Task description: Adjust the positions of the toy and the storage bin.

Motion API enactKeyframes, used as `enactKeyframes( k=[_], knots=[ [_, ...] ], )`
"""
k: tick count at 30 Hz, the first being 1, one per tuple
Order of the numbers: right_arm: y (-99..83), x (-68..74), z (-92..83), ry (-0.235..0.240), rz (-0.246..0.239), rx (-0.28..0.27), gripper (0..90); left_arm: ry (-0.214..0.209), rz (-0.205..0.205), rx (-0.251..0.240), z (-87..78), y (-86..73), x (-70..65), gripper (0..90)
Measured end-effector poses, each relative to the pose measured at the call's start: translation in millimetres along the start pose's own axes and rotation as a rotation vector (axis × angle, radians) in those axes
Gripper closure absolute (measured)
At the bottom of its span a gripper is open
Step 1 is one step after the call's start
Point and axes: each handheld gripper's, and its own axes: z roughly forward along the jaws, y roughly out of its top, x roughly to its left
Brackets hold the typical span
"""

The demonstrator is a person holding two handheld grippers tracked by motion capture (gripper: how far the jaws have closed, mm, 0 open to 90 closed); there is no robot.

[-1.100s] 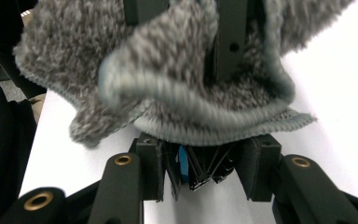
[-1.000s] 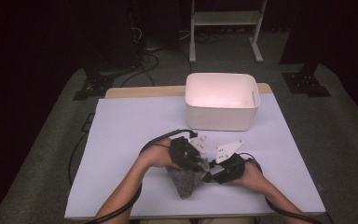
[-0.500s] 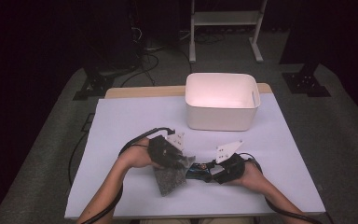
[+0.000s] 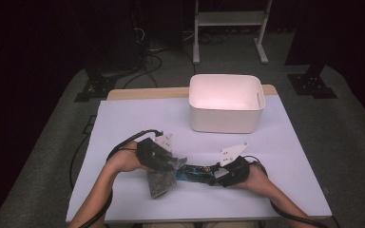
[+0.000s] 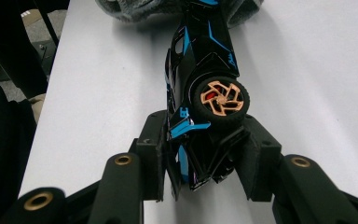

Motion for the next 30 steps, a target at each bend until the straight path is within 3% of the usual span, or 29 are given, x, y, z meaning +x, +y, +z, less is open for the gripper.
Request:
enactKeyframes(
  k=[4,9,16,23,27,29,30],
  knots=[
    [0.1,0.0,0.1,0.0,0.001,0.001,57.2,0.01,-0.016,-0.018,-8.6,-4.1,1.4,77.3],
    [0.1,-0.2,0.2,0.0,0.0,0.001,57.1,-0.002,0.006,-0.03,-9.7,9.3,-0.7,77.3],
    [0.3,0.2,0.3,-0.001,0.002,0.002,57.1,-0.047,0.094,-0.013,16.2,48.1,-4.2,77.3],
    [0.2,0.2,0.4,-0.002,0.002,0.002,57.1,-0.089,0.169,-0.027,35.6,85.5,-10.3,77.3],
    [0.3,0.4,0.5,0.0,0.001,0.001,57.1,-0.107,0.187,-0.011,48.1,98.2,-13.7,77.4],
    [0.3,0.6,0.4,-0.001,0.003,0.002,57.1,-0.106,0.188,0.02,55.0,97.7,-13.4,77.3],
    [0.3,0.5,0.5,-0.001,0.002,0.002,57.1,-0.112,0.18,0.01,55.6,96.4,-12.6,77.3]
  ],
)
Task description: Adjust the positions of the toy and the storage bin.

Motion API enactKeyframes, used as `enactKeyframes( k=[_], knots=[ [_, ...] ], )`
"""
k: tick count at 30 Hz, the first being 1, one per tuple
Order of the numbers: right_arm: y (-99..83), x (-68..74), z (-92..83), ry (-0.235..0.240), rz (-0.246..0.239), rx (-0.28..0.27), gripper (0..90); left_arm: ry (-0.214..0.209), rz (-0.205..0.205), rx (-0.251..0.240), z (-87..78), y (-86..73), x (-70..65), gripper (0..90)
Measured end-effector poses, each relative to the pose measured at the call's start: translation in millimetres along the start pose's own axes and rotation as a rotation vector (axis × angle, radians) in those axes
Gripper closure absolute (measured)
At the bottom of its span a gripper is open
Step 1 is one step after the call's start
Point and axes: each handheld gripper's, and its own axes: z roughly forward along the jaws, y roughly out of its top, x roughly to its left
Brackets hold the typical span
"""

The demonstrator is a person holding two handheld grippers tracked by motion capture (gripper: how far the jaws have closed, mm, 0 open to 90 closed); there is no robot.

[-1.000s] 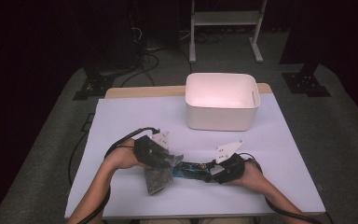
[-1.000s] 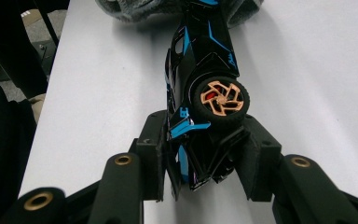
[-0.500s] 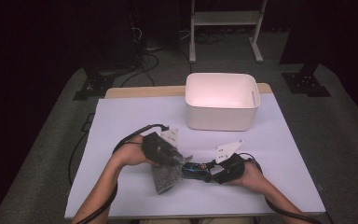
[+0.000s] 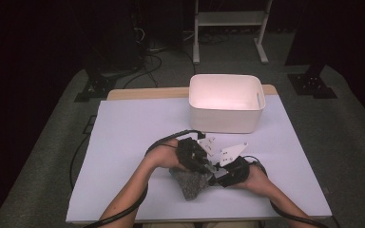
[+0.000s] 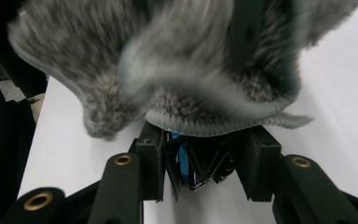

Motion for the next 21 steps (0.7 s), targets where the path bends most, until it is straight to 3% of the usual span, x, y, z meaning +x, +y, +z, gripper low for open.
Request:
enactKeyframes(
  k=[7,11,21],
  knots=[
    [-0.3,-0.3,-0.1,0.002,-0.001,0.0,57.1,0.017,-0.053,0.008,-14.4,-23.9,1.5,77.3],
    [-0.4,-0.7,0.2,0.002,-0.006,-0.001,57.1,0.022,-0.089,-0.017,-24.4,-42.6,0.5,77.2],
    [-0.5,-0.5,0.2,0.001,-0.003,-0.001,57.1,0.057,-0.141,-0.014,-42.7,-69.6,-1.5,76.6]
  ],
)
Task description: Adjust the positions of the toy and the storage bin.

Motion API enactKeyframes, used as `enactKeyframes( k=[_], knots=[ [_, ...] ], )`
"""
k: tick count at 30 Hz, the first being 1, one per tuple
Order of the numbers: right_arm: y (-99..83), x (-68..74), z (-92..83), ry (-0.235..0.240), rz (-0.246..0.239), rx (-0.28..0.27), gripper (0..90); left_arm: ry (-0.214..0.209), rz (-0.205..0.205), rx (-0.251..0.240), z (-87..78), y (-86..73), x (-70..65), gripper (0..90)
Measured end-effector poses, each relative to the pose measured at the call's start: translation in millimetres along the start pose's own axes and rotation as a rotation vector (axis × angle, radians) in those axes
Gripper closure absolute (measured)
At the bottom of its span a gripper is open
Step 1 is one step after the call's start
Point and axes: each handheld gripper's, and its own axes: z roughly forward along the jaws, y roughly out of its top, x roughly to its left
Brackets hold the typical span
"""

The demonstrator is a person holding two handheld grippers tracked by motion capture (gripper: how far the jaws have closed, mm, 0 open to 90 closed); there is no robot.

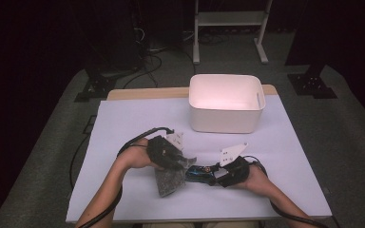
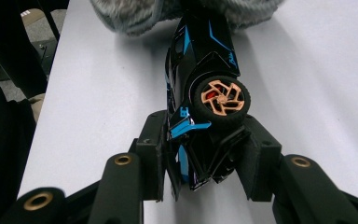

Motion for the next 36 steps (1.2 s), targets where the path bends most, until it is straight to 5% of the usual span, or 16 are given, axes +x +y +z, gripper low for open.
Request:
enactKeyframes(
  k=[14,20,25,32,36],
  knots=[
    [2.3,1.1,0.3,-0.004,0.007,0.016,56.3,0.004,-0.029,-0.006,-3.5,-11.3,-0.8,76.6],
    [14.1,-0.2,7.5,0.004,0.006,0.049,44.5,-0.003,-0.035,-0.017,-3.8,-13.3,-1.1,76.5],
    [26.7,-1.3,18.6,0.029,-0.009,0.073,43.4,-0.003,-0.027,-0.015,-3.8,-13.4,-1.6,76.5],
    [33.3,-2.1,30.6,0.042,-0.019,0.109,44.7,-0.002,-0.025,-0.01,-3.5,-12.1,-1.1,76.6],
    [34.8,-2.7,37.6,0.048,-0.024,0.126,54.3,-0.008,-0.037,-0.015,-3.2,-11.8,0.6,76.5]
  ],
)
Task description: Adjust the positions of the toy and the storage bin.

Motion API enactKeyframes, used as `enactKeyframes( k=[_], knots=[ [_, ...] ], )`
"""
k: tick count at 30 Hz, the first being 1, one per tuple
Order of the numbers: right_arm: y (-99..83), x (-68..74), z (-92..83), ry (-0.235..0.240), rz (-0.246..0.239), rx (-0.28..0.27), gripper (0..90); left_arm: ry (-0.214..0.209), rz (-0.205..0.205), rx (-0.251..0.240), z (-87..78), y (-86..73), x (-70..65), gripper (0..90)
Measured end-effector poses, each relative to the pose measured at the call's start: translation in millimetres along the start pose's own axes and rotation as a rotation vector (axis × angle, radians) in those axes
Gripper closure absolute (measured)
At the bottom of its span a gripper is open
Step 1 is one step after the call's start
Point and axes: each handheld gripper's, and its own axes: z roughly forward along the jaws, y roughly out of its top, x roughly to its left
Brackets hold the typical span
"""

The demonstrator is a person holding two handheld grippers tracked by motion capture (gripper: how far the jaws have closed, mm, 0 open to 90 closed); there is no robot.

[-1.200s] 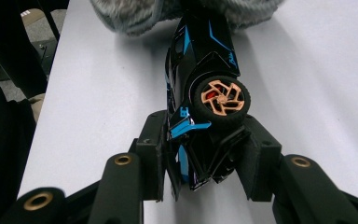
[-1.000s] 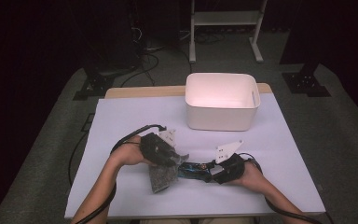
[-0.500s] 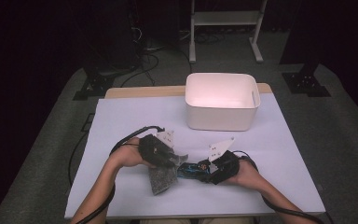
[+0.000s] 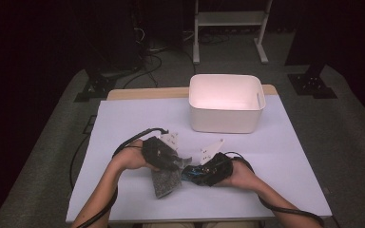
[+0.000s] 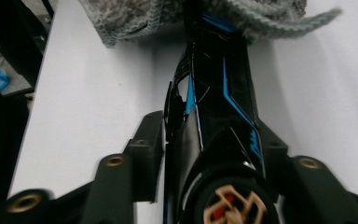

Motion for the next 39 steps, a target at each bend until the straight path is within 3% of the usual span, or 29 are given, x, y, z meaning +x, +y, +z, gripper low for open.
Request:
enactKeyframes(
  k=[9,18,23,28,39],
  knots=[
    [-2.5,-7.5,-2.3,0.029,-0.027,-0.026,55.6,-0.012,-0.014,-0.011,-0.8,1.6,6.2,76.6],
    [0.6,-28.9,-13.9,-0.029,-0.047,-0.021,55.6,0.011,-0.041,-0.023,-4.9,15.8,26.1,76.6],
    [-1.7,-37.3,-9.9,-0.042,-0.037,0.0,55.5,0.0,-0.056,0.021,6.8,19.0,35.1,76.6],
    [-7.8,-35.3,-9.9,-0.045,-0.015,-0.038,53.4,-0.019,-0.065,-0.006,7.6,15.9,33.9,76.6],
    [-7.8,-25.4,-21.8,0.006,0.064,-0.083,34.2,-0.05,-0.04,-0.018,7.5,5.5,15.8,76.6]
  ],
)
